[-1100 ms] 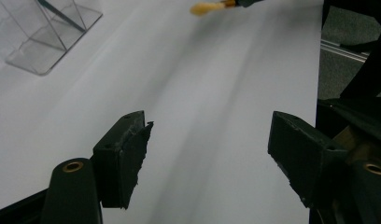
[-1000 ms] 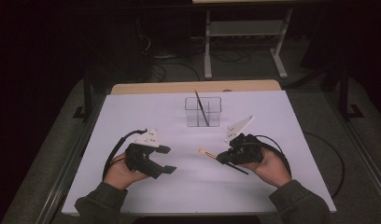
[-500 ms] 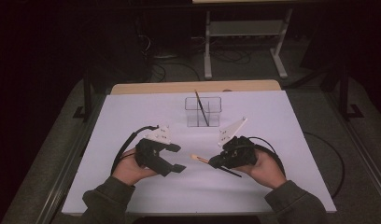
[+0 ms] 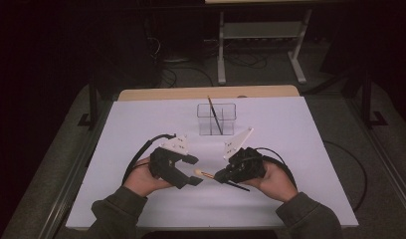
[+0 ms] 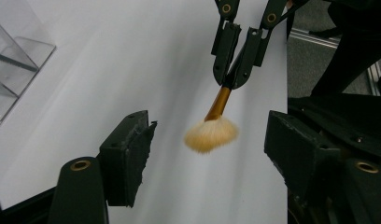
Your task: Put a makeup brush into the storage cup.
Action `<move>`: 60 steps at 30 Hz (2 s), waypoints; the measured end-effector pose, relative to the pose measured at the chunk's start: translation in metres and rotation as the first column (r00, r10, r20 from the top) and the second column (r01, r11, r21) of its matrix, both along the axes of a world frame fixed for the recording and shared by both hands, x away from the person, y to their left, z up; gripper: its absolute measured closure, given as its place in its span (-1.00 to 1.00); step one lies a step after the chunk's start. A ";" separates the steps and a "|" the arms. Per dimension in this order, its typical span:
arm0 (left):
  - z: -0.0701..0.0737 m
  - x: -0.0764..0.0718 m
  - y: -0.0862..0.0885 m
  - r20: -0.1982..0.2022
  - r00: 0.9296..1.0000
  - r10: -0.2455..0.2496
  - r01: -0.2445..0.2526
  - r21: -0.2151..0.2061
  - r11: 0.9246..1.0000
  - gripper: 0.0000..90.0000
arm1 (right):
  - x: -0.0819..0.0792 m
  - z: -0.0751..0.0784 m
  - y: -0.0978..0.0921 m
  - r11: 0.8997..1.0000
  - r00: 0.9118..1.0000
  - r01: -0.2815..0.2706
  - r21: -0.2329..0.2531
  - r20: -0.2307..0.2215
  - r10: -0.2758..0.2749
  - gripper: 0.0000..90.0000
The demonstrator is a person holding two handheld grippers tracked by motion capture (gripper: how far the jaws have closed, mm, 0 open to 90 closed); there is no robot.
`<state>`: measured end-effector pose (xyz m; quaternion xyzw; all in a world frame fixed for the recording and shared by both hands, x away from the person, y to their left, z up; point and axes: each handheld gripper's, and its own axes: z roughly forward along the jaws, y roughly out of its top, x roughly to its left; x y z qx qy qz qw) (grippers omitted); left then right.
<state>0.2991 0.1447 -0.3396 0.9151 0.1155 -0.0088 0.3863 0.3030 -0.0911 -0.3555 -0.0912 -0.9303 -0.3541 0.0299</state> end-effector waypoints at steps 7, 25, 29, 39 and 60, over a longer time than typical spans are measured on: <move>0.000 0.000 -0.004 -0.002 0.999 -0.042 0.042 0.011 0.999 -0.12 | -0.002 0.003 0.008 1.000 1.000 -0.031 0.006 -0.003 0.031 0.84; -0.003 -0.002 -0.006 -0.029 0.995 -0.099 0.099 0.005 0.995 0.47 | -0.005 0.005 0.014 0.998 0.998 -0.065 0.016 0.000 0.065 0.84; -0.002 -0.002 -0.005 -0.035 0.994 -0.108 0.109 0.004 0.994 0.56 | -0.005 0.005 0.014 0.997 0.998 -0.070 0.016 0.002 0.070 0.84; -0.003 -0.001 -0.005 -0.044 0.993 -0.113 0.113 0.007 0.994 0.62 | -0.006 0.005 0.015 0.997 0.997 -0.082 0.015 0.013 0.082 0.84; 0.000 -0.004 -0.008 -0.040 0.986 -0.161 0.162 0.024 0.987 0.85 | -0.007 0.003 0.017 0.994 0.993 -0.111 0.007 0.032 0.111 0.82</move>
